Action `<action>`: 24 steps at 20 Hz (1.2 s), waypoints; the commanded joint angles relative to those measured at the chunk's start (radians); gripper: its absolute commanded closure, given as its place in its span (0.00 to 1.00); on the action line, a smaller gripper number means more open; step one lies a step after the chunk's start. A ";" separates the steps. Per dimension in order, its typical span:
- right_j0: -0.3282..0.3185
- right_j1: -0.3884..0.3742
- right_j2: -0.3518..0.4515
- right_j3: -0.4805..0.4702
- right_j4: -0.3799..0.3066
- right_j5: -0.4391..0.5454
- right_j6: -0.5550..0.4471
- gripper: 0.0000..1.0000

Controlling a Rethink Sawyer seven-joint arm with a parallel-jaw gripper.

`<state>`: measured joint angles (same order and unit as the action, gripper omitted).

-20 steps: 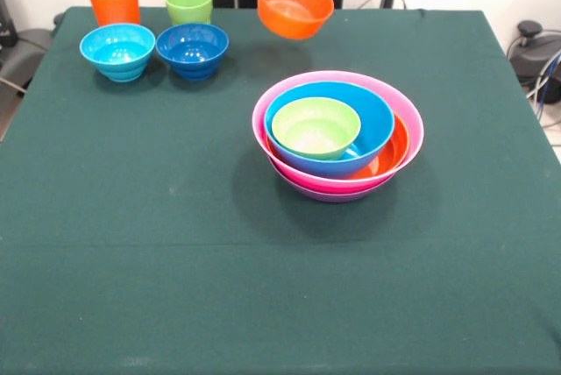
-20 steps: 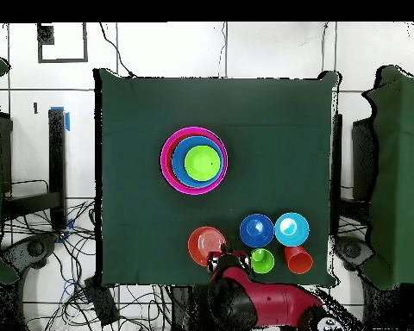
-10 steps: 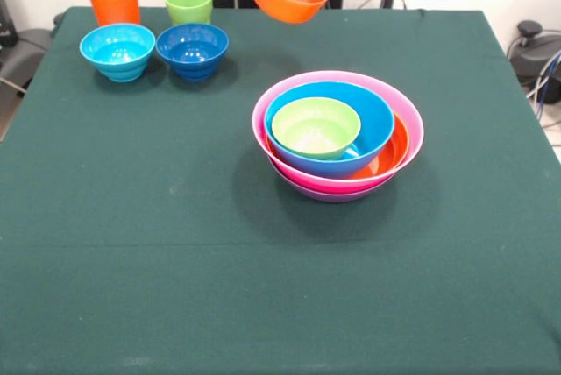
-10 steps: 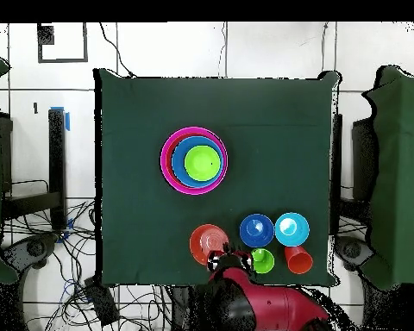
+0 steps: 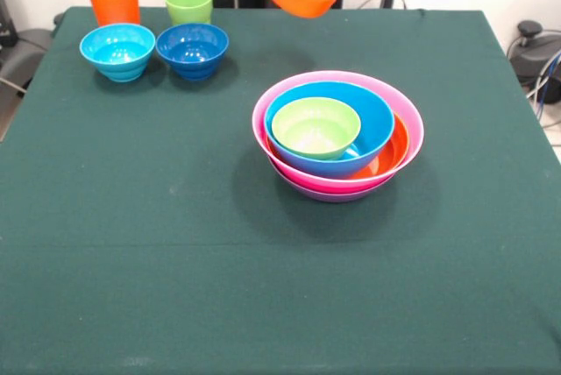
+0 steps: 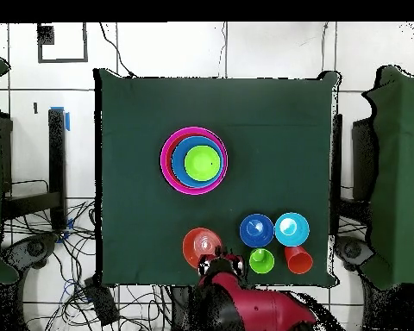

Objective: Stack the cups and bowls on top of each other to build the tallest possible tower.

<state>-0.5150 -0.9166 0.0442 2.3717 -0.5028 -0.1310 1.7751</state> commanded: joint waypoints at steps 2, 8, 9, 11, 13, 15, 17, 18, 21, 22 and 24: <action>-0.015 -0.043 0.017 0.131 -0.011 -0.033 0.185 1.00; -0.014 -0.026 0.020 0.092 -0.001 -0.012 0.172 1.00; -0.010 0.007 0.033 0.054 0.014 0.006 0.168 1.00; -0.007 0.064 0.066 -0.022 0.041 0.054 0.155 1.00; -0.009 0.095 0.098 -0.086 0.073 0.120 0.138 1.00; -0.005 0.105 0.113 -0.138 0.094 0.182 0.114 1.00; 0.003 0.121 0.110 -0.172 0.102 0.203 0.105 1.00; 0.014 0.131 0.098 -0.187 0.101 0.196 0.108 1.00; 0.022 0.159 0.089 -0.213 0.093 0.179 0.112 1.00; 0.022 0.166 0.088 -0.220 0.090 0.176 0.111 1.00; 0.007 0.174 0.108 -0.237 0.088 0.203 0.101 1.00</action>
<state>-0.5290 -0.8425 0.0564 2.2815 -0.4518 -0.0293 1.8084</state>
